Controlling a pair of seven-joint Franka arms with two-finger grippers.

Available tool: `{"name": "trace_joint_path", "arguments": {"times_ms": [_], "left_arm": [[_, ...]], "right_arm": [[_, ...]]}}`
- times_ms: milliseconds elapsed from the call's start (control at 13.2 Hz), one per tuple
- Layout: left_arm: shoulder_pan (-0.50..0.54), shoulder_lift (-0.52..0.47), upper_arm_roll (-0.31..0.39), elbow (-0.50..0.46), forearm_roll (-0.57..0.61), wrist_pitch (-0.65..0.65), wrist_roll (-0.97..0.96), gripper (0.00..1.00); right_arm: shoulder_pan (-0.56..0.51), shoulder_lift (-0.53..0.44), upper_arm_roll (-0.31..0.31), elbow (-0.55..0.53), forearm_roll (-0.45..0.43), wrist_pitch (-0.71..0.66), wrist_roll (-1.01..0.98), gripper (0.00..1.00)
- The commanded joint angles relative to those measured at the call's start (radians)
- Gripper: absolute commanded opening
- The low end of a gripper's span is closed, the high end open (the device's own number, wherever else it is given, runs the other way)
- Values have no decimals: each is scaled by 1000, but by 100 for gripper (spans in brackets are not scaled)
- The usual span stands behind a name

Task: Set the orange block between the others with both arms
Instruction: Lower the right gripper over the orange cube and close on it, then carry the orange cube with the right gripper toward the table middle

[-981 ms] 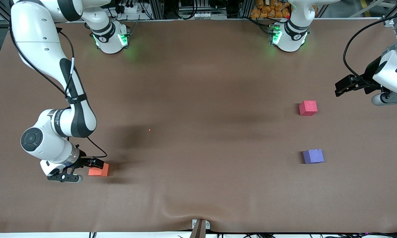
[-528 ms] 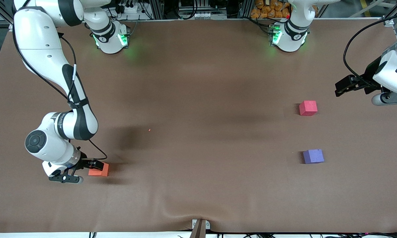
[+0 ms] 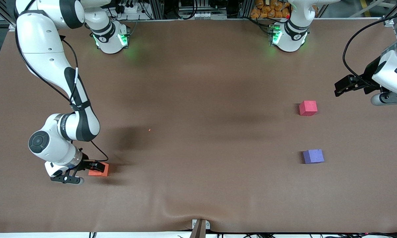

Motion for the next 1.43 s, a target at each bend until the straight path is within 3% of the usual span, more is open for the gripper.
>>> {"name": "trace_joint_path", "arguments": {"times_ms": [0,528,604,755,1358], "left_arm": [[4,6,-5,8,-14,2,19,100],[7,6,-7,9,-14,2,19,100],[7,6,-7,11,-14,2,19,100],[7,6,-7,11,-15,2,19,100],[7,7,-7,11,-14,2,19,100]], "right_arm": [[2,15,6,9,18,11,8,100],[15,25,6,9,15,33,6,97],[15,25,6,9,15,30,6,86],[15,25,6,9,15,30,-1,72],[19,15,6,26,13,30,-3,48]]}}
